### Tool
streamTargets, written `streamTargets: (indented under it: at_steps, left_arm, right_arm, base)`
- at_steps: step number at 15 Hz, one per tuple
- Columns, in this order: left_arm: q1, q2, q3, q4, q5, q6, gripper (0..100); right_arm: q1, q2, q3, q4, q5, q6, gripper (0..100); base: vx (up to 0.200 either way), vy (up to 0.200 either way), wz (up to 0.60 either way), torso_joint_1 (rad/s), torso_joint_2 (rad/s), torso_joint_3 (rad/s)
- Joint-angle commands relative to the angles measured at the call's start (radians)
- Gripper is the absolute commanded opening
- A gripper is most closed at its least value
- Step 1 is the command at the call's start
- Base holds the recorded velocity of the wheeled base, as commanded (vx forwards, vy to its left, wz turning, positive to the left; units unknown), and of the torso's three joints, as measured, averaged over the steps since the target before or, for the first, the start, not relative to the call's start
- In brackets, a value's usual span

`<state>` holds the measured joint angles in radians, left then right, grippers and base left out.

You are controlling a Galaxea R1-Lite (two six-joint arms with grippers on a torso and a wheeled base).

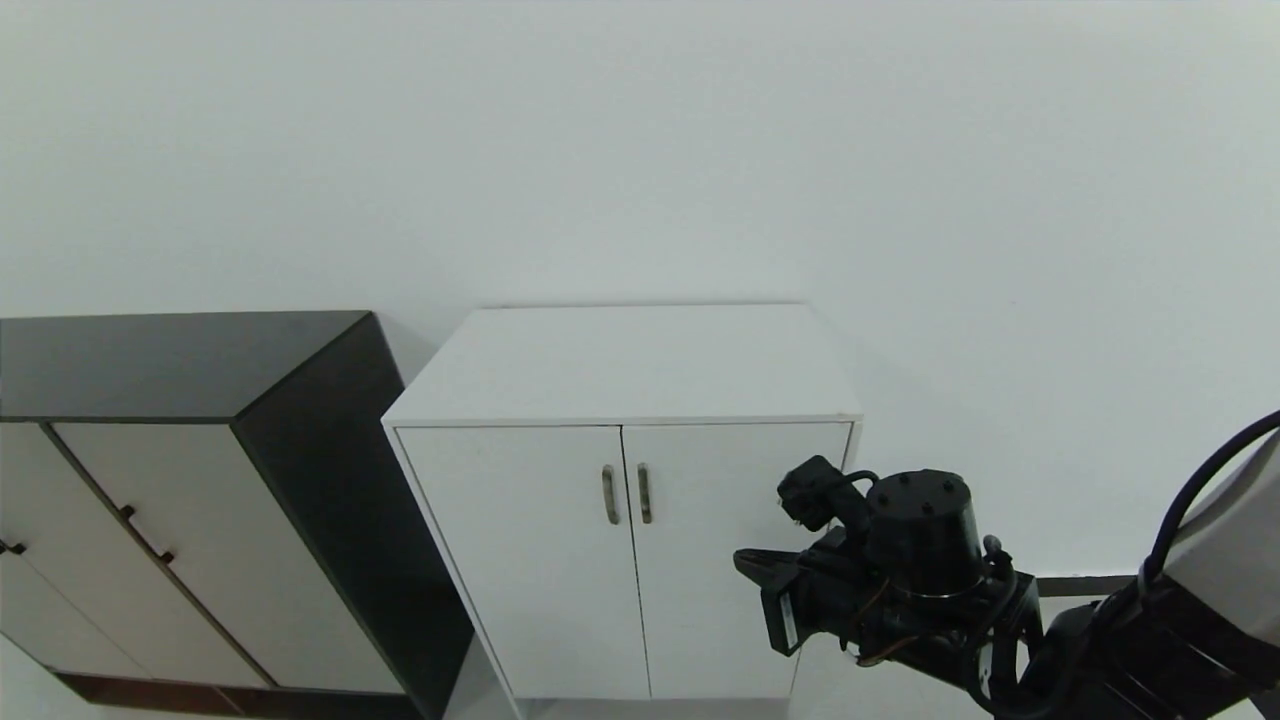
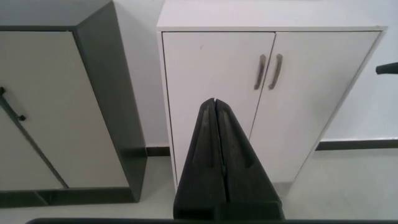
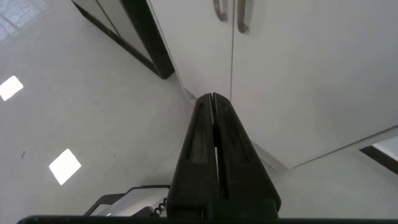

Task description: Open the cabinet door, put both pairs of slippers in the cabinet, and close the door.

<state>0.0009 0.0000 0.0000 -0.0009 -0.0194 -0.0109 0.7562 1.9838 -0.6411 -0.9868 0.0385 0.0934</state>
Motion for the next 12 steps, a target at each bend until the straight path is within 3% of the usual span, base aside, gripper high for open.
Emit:
streamTargets:
  at_steps: [1, 4, 12]
  left_arm:
    - [0.001, 0.002, -0.002, 0.001, -0.002, 0.000, 0]
    - [0.001, 0.002, 0.000, -0.001, -0.002, 0.000, 0]
    - [0.001, 0.000, 0.000, -0.002, -0.002, 0.000, 0]
  right_arm:
    - [0.002, 0.003, -0.002, 0.000, 0.004, -0.001, 0]
    - [0.002, 0.035, -0.014, -0.001, 0.021, 0.000, 0]
    - [-0.074, 0.174, -0.163, 0.000, 0.026, 0.005, 0]
  base:
    - [0.200, 0.000, 0.00, 0.002, 0.01, 0.002]
    - [0.200, 0.000, 0.00, 0.005, 0.00, -0.002]
    - [0.000, 0.000, 0.00, 0.000, 0.00, 0.000]
